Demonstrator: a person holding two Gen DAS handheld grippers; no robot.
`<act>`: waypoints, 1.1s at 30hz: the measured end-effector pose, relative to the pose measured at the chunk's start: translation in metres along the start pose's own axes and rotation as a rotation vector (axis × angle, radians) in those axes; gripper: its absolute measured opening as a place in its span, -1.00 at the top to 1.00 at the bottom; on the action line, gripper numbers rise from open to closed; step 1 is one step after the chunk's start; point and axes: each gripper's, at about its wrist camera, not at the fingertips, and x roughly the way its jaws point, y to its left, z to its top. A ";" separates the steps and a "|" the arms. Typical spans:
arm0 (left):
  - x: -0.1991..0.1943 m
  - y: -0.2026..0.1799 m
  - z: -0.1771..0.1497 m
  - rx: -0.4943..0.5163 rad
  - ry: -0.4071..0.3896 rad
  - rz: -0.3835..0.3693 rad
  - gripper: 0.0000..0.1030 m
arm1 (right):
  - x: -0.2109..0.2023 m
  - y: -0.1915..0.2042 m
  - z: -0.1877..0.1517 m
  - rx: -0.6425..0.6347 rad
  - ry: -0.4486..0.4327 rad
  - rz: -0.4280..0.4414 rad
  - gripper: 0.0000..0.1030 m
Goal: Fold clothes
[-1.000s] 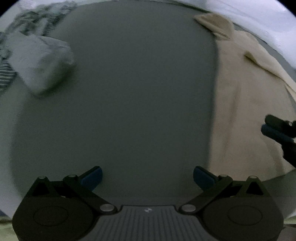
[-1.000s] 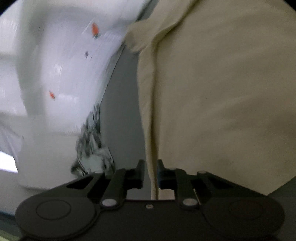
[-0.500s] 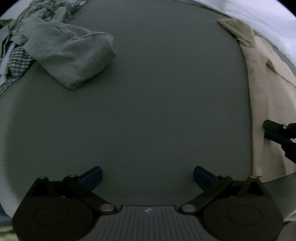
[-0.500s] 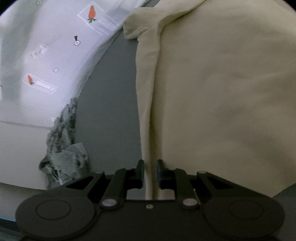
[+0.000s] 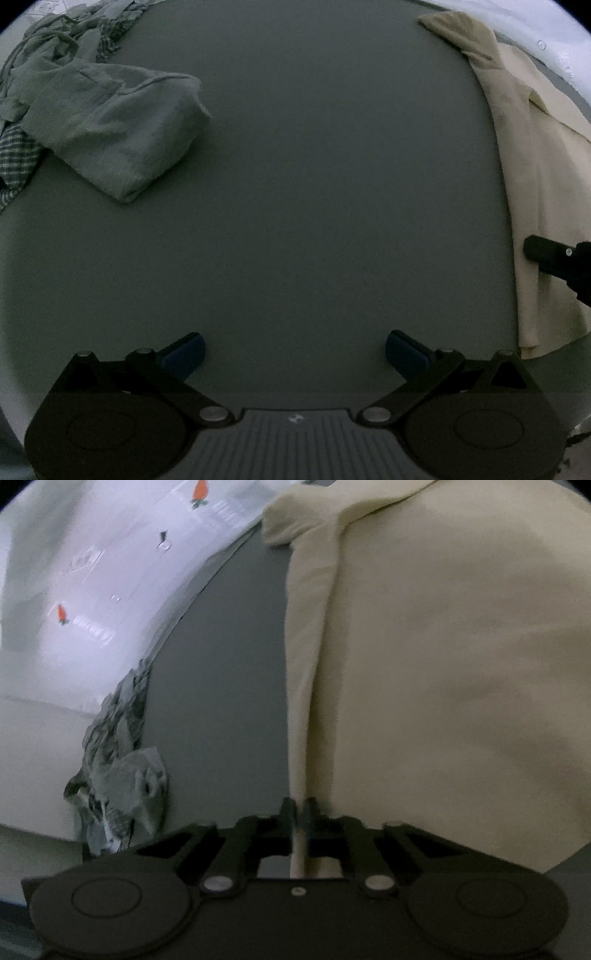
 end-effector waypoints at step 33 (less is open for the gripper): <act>-0.024 -0.119 0.002 -0.169 -0.087 0.010 -1.00 | -0.085 -0.075 0.062 -0.346 0.064 -0.117 0.40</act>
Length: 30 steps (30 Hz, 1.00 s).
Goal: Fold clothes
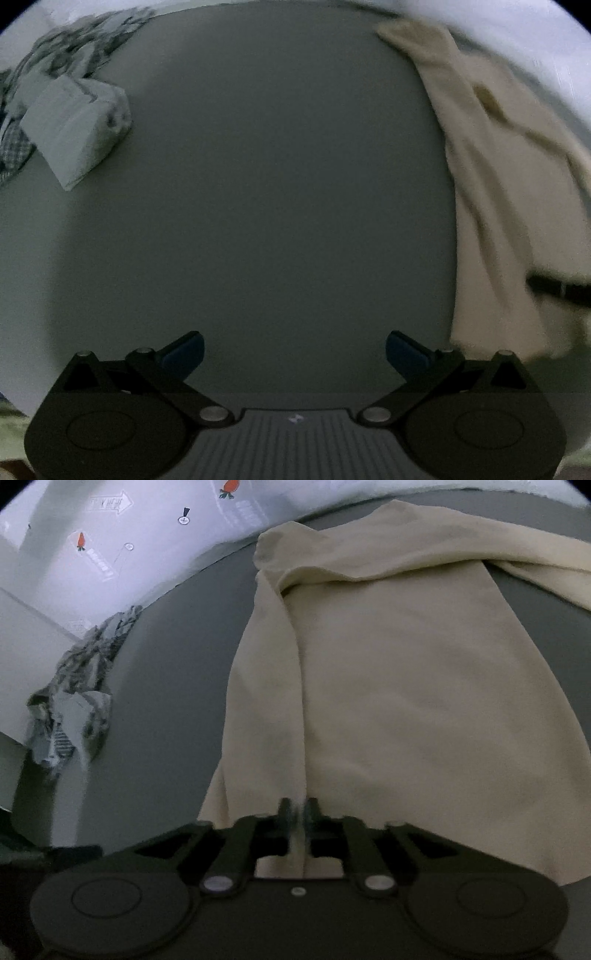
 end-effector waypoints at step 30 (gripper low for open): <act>0.138 -0.120 0.329 0.011 -0.208 -0.210 -0.48 | -0.054 -0.245 0.172 0.415 -0.451 -0.557 0.11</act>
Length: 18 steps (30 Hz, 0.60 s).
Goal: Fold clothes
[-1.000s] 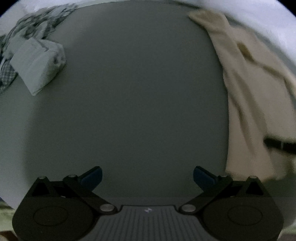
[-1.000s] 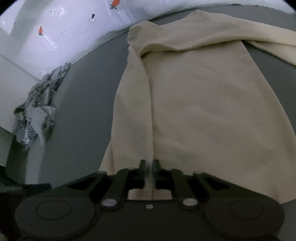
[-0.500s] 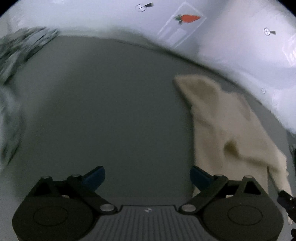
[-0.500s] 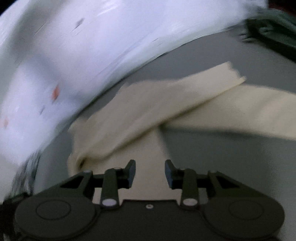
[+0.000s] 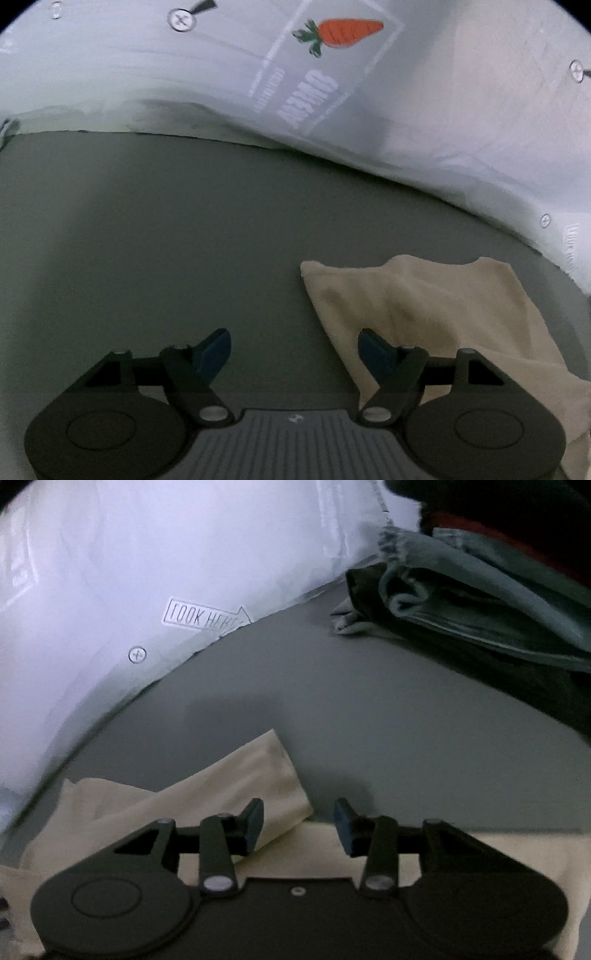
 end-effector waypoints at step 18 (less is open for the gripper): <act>-0.010 -0.034 0.021 0.022 -0.229 -0.122 0.93 | -0.038 0.026 0.035 -0.274 -0.214 0.073 0.99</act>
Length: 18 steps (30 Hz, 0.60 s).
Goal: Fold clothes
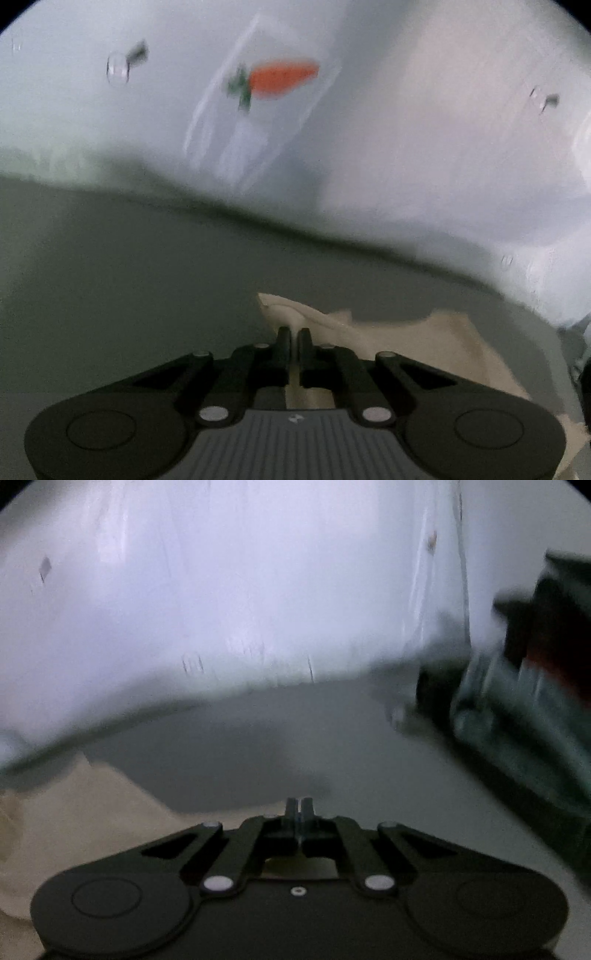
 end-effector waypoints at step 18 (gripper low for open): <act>0.001 0.007 -0.013 -0.016 0.152 0.150 -0.33 | 0.029 -0.040 -0.035 0.158 0.215 -0.113 0.35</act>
